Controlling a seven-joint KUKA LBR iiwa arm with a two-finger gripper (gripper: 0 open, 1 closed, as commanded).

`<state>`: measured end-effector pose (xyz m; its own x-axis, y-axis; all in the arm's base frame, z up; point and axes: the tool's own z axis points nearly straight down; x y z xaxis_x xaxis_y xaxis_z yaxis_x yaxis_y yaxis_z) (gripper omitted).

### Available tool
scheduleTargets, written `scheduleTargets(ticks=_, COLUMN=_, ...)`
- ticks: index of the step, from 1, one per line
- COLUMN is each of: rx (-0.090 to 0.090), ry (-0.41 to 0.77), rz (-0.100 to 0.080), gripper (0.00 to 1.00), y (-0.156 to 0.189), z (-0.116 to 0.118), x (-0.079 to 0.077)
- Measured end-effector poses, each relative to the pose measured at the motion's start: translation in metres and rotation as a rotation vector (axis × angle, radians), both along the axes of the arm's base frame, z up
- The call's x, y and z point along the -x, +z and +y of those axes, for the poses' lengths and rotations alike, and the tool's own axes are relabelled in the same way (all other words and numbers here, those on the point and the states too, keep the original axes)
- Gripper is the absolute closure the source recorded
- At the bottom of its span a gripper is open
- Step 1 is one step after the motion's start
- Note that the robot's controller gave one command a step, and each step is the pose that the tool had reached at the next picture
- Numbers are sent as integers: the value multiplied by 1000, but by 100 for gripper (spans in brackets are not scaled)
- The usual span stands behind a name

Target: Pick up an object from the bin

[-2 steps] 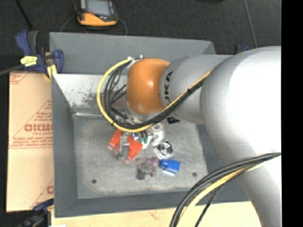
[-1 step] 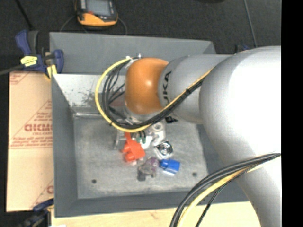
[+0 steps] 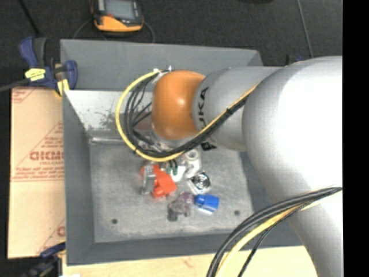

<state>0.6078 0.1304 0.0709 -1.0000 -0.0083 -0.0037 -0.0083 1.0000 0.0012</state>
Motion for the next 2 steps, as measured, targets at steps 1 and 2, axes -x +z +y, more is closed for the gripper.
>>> scheduleTargets(ticks=1, rx=2, ry=175, rz=4, gripper=0, y=0, z=-82, x=8)
scheduleTargets(ticks=2, rx=0, ry=174, rz=2, gripper=100, y=0, z=-80, x=7)
